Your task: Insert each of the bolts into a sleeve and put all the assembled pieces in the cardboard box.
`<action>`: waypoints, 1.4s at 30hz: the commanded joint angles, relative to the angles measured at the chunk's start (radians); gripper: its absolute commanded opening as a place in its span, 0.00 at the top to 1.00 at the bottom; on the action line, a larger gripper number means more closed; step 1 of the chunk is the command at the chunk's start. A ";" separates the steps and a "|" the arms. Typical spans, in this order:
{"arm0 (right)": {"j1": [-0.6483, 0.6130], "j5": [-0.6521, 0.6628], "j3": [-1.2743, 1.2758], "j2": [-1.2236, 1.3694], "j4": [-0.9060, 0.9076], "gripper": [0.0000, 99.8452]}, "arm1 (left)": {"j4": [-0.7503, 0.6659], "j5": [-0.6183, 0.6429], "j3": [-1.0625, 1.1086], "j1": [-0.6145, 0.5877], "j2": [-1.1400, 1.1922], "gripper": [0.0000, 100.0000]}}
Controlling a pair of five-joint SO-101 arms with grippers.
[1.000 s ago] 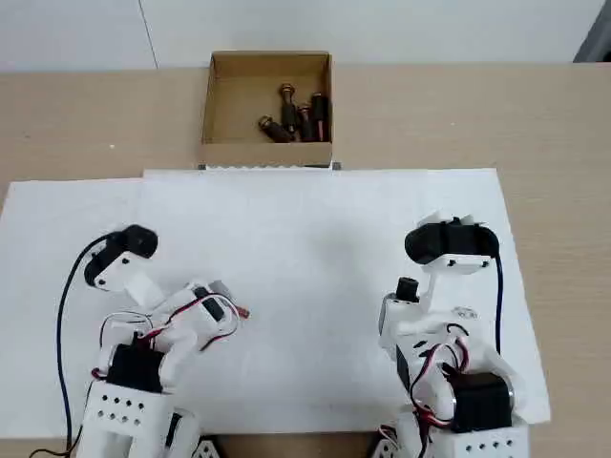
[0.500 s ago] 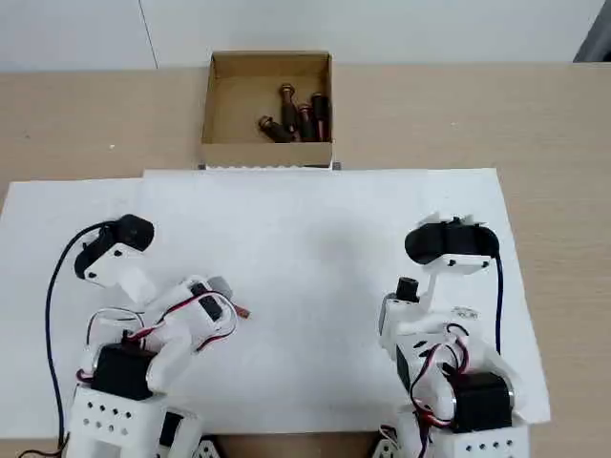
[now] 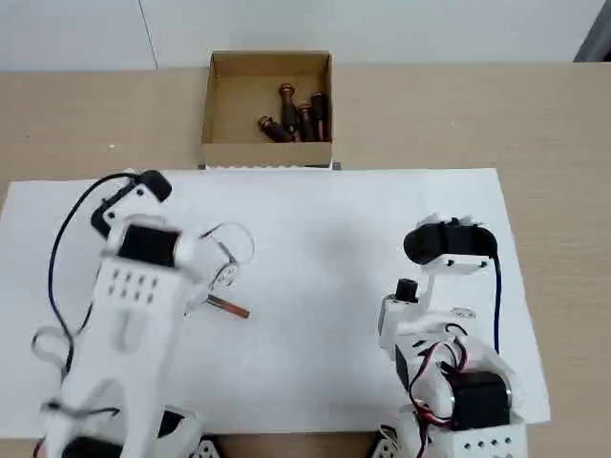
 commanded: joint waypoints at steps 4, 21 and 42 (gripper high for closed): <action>0.004 0.002 -0.005 -0.007 -0.027 1.00 | 0.060 0.015 -0.108 -0.017 0.222 0.88; 0.004 0.003 -0.003 -0.007 -0.028 1.00 | -0.100 -0.017 -0.113 -0.144 0.361 0.88; 0.004 0.003 0.014 -0.007 -0.042 1.00 | -0.203 -0.018 -0.128 -0.153 0.608 0.88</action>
